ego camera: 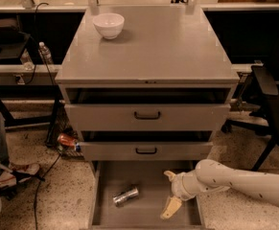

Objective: Pick redbull can from bottom drawer and place on counter

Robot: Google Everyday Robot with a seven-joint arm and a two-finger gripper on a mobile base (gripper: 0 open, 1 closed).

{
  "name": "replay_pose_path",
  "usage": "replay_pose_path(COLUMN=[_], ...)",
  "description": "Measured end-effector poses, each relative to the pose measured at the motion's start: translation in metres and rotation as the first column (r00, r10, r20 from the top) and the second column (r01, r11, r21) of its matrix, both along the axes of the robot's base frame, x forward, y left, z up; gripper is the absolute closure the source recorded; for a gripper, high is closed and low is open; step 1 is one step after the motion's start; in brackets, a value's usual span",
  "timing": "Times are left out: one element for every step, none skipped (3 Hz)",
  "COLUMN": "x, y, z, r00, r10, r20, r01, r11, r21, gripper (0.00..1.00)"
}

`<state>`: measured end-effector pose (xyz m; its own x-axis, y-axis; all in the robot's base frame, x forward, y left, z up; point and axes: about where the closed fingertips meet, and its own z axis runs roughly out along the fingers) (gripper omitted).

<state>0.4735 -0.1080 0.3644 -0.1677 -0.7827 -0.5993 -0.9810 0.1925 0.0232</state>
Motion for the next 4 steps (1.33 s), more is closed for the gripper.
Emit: replay_pose_path(x=[0.004, 0.019, 0.033, 0.038], y=[0.003, 0.01, 0.023, 0.051], z=[-0.008, -0.026, -0.055, -0.094], r00=[1.0, 0.9993, 0.9988, 0.9997], r10=[-0.002, -0.005, -0.001, 0.011], r20=[0.009, 0.037, 0.048, 0.02], r01=[0.002, 0.002, -0.004, -0.014], r11=[1.0, 0.996, 0.994, 0.988], r21=[0.029, 0.087, 0.113, 0.155], gripper=[0.0, 0.0, 0.0, 0.0])
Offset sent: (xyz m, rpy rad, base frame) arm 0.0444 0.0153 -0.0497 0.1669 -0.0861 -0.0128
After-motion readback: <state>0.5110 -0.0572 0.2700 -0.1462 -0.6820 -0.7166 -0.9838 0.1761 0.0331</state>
